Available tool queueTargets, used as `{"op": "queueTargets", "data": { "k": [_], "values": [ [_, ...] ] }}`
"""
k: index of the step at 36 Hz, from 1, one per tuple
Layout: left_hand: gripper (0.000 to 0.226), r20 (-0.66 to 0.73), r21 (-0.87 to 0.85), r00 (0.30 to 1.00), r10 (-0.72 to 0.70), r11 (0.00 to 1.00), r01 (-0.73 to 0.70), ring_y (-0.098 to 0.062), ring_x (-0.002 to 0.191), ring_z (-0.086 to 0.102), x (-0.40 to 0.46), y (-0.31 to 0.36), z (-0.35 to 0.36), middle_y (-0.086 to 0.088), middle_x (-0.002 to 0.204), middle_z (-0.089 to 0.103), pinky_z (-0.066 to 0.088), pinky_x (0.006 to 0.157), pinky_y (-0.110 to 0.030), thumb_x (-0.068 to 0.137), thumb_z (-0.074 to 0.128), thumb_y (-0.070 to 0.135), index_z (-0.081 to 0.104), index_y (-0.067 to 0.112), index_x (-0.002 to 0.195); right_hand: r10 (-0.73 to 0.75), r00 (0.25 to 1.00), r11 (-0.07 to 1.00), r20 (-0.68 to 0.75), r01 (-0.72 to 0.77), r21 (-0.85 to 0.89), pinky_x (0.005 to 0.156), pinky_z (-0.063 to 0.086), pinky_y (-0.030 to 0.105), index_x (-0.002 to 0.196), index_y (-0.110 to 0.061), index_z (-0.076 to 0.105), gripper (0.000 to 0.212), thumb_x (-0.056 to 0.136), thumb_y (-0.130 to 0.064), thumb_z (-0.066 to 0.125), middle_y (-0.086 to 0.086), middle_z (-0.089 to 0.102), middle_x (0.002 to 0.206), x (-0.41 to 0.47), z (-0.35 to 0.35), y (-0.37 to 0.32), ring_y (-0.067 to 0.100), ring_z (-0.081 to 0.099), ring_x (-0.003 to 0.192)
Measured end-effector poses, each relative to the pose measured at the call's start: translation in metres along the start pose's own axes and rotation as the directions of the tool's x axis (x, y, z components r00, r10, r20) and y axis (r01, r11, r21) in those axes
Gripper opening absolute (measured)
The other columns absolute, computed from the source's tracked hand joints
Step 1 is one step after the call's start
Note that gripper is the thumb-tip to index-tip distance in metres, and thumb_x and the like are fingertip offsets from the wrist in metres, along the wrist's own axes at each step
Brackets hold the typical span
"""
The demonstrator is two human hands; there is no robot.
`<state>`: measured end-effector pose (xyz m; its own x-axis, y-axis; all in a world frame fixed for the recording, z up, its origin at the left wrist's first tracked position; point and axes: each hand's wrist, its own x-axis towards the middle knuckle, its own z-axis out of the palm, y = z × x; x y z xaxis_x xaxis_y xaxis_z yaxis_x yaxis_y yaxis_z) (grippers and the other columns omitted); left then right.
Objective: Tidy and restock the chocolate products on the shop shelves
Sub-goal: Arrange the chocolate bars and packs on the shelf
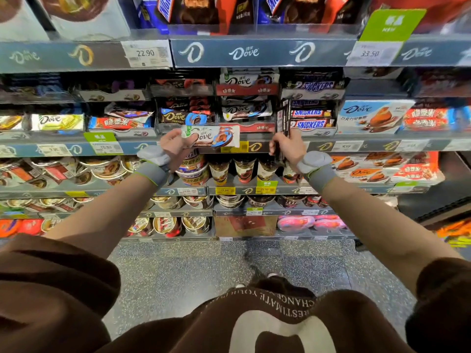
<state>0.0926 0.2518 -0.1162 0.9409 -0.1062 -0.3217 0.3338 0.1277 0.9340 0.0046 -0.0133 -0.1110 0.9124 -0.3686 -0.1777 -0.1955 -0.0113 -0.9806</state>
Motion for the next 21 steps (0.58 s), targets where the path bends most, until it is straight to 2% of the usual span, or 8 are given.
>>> {"op": "queueTargets", "data": {
  "k": [3, 6, 8, 10, 13, 16, 19, 21],
  "values": [
    [0.016, 0.005, -0.05, 1.0, 0.004, 0.999, -0.004, -0.013, 0.074, 0.07, 0.005, 0.007, 0.012, 0.0, 0.073, 0.074, 0.057, 0.068, -0.022, 0.086, 0.06, -0.007, 0.059, 0.008, 0.084, 0.002, 0.999, 1.0, -0.043, -0.001, 0.017, 0.053, 0.041, 0.026, 0.083, -0.015, 0.053, 0.016, 0.089, 0.0, 0.05, 0.002, 0.048, 0.062, 0.005, -0.002, 0.004, 0.01, 0.045, 0.046],
    [0.013, 0.019, -0.027, 1.0, 0.007, 1.0, -0.006, -0.01, 0.074, 0.07, 0.005, 0.011, 0.019, -0.003, 0.089, 0.073, 0.054, 0.063, -0.018, 0.086, 0.061, -0.006, 0.058, 0.003, 0.095, 0.014, 0.999, 0.999, -0.043, -0.012, 0.048, 0.056, 0.041, 0.026, 0.081, -0.016, 0.048, 0.017, 0.089, -0.008, 0.06, 0.0, 0.048, 0.065, 0.007, -0.003, 0.001, 0.012, 0.044, 0.052],
    [0.023, 0.0, -0.026, 1.0, 0.003, 1.0, -0.003, -0.013, 0.083, 0.068, 0.006, 0.013, 0.023, -0.004, 0.088, 0.071, 0.054, 0.066, -0.02, 0.085, 0.064, -0.004, 0.057, 0.004, 0.105, 0.004, 0.998, 0.999, -0.059, -0.002, 0.039, 0.058, 0.042, 0.025, 0.077, -0.018, 0.044, 0.025, 0.087, -0.012, 0.066, -0.001, 0.047, 0.066, 0.009, -0.003, -0.001, 0.013, 0.045, 0.055],
    [0.02, -0.005, -0.006, 1.0, 0.01, 1.0, -0.01, -0.017, 0.089, 0.065, 0.007, 0.015, 0.029, -0.001, 0.081, 0.07, 0.054, 0.072, -0.022, 0.085, 0.064, -0.004, 0.056, 0.012, 0.093, -0.05, 0.996, 0.999, -0.074, 0.05, -0.005, 0.062, 0.045, 0.026, 0.074, -0.019, 0.043, 0.03, 0.083, -0.013, 0.071, 0.001, 0.052, 0.07, 0.012, -0.002, -0.002, 0.015, 0.053, 0.062],
    [0.023, -0.007, -0.008, 1.0, 0.012, 1.0, -0.012, -0.023, 0.099, 0.062, 0.011, 0.018, 0.039, -0.007, 0.093, 0.065, 0.053, 0.087, -0.03, 0.085, 0.064, -0.005, 0.053, 0.012, 0.095, -0.094, 0.992, 0.994, -0.081, 0.089, -0.06, 0.08, 0.054, 0.037, 0.08, -0.017, 0.054, 0.022, 0.079, -0.014, 0.076, 0.007, 0.068, 0.09, 0.018, -0.001, -0.007, 0.021, 0.066, 0.081],
    [0.021, 0.01, 0.019, 1.0, 0.019, 1.0, -0.019, -0.023, 0.097, 0.062, 0.015, 0.02, 0.048, -0.006, 0.09, 0.064, 0.052, 0.087, -0.031, 0.086, 0.063, -0.004, 0.055, 0.015, 0.088, -0.101, 0.993, 0.994, -0.062, 0.098, -0.052, 0.085, 0.056, 0.041, 0.089, -0.017, 0.058, 0.025, 0.075, -0.015, 0.079, 0.006, 0.071, 0.105, 0.022, 0.003, -0.011, 0.021, 0.07, 0.088],
    [0.02, 0.039, 0.031, 0.999, 0.029, 0.999, -0.03, -0.025, 0.096, 0.063, 0.02, 0.025, 0.059, -0.009, 0.088, 0.065, 0.052, 0.088, -0.033, 0.086, 0.062, -0.005, 0.056, 0.013, 0.084, -0.097, 0.993, 0.995, -0.067, 0.094, -0.043, 0.081, 0.058, 0.038, 0.092, -0.012, 0.062, 0.023, 0.076, -0.013, 0.079, 0.01, 0.071, 0.107, 0.024, 0.007, -0.015, 0.018, 0.07, 0.081],
    [0.018, 0.047, 0.047, 0.998, 0.035, 0.998, -0.037, -0.028, 0.102, 0.064, 0.025, 0.025, 0.063, -0.01, 0.091, 0.067, 0.052, 0.091, -0.034, 0.084, 0.065, -0.004, 0.058, 0.013, 0.087, -0.095, 0.991, 0.995, -0.094, 0.092, -0.038, 0.07, 0.058, 0.026, 0.103, 0.0, 0.064, 0.03, 0.078, -0.011, 0.077, 0.011, 0.071, 0.104, 0.024, 0.01, -0.016, 0.007, 0.068, 0.066]
  ]
}}
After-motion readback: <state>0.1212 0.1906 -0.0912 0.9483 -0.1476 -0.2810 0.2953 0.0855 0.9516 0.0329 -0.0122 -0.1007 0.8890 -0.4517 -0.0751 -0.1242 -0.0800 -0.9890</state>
